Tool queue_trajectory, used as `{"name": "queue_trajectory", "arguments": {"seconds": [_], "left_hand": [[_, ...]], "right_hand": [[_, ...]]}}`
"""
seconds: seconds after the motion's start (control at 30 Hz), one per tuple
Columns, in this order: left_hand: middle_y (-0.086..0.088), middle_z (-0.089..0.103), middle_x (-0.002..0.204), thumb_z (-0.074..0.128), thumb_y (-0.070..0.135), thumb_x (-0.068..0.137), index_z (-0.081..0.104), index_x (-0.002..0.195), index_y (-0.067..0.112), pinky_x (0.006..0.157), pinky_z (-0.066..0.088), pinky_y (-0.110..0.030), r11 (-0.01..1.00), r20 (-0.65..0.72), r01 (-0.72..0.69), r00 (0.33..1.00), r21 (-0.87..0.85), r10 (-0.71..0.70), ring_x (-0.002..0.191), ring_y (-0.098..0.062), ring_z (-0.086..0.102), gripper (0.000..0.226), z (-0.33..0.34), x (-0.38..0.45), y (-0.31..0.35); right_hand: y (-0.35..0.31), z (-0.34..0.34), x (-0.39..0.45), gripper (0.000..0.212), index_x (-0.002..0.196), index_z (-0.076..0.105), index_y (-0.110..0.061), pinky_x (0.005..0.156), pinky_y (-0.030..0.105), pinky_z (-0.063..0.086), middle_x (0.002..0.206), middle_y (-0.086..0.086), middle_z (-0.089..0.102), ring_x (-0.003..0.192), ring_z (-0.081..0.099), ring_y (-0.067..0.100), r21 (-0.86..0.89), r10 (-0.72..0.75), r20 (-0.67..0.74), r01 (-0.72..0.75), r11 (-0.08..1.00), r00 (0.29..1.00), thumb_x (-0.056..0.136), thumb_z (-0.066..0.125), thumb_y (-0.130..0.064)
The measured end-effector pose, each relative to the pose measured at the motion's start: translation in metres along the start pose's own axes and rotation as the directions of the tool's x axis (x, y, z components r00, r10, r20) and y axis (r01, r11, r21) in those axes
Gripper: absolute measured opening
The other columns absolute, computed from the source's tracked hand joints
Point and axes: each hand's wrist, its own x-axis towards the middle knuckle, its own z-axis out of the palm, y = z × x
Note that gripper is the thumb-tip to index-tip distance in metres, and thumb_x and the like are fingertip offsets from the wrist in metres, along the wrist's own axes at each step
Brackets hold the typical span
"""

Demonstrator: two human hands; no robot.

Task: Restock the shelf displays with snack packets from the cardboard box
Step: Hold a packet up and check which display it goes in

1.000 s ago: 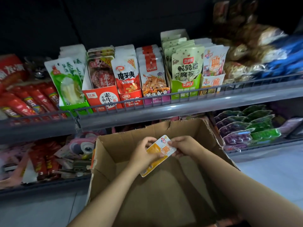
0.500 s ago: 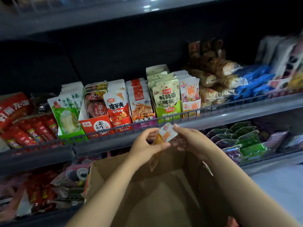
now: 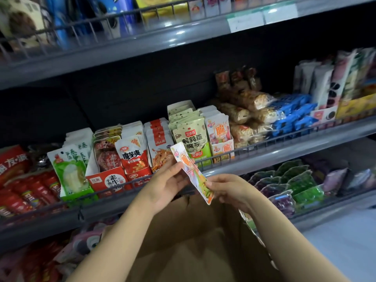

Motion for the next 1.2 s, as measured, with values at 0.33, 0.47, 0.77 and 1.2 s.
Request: {"name": "queue_trajectory", "arguments": {"seconds": [0.33,0.47,0.77,1.2], "left_hand": [[-0.003,0.067,0.106,0.064,0.021,0.089,0.065,0.092,0.023,0.066,0.056,-0.025,0.673,-0.200,0.024,0.962,0.739,0.185,0.066,-0.016,0.065,0.004,0.039,0.050,0.058],[-0.003,0.067,0.100,0.062,0.016,0.090,0.066,0.101,0.013,0.077,0.057,-0.024,0.609,-0.108,-0.066,0.964,0.790,0.244,0.072,-0.014,0.068,0.012,0.067,0.074,0.075],[-0.001,0.071,0.089,0.059,0.019,0.092,0.067,0.092,0.025,0.082,0.056,-0.032,0.400,0.016,-0.223,0.888,0.889,0.460,0.082,-0.014,0.069,0.010,0.089,0.101,0.082],[0.002,0.062,0.126,0.049,0.014,0.097,0.058,0.129,0.024,0.072,0.033,-0.003,0.034,0.164,-0.229,0.784,0.973,0.598,0.112,-0.011,0.058,0.035,0.101,0.130,0.065]], "right_hand": [[-0.012,-0.025,0.012,0.012,0.091,0.069,-0.011,0.068,0.031,0.050,0.085,0.011,0.067,0.075,0.062,0.018,-0.200,-0.343,-0.492,0.280,0.939,0.801,0.083,0.070,-0.020],[-0.022,-0.033,0.019,0.007,0.093,0.069,-0.021,0.076,0.034,0.051,0.085,0.003,0.069,0.082,0.064,0.018,-0.332,-0.506,-0.582,0.382,0.862,0.636,0.085,0.068,-0.023],[-0.035,-0.044,0.042,0.038,0.129,0.053,-0.023,0.079,0.005,0.044,0.110,-0.010,0.060,0.097,0.057,-0.004,-0.371,-0.619,-0.523,0.497,0.784,0.586,0.093,0.056,-0.012],[-0.020,-0.049,0.070,0.062,0.149,0.023,-0.017,0.107,0.026,0.032,0.137,0.001,0.026,0.126,0.037,0.020,-0.535,-0.584,-0.327,0.363,0.762,0.743,0.095,0.052,-0.011]]}}
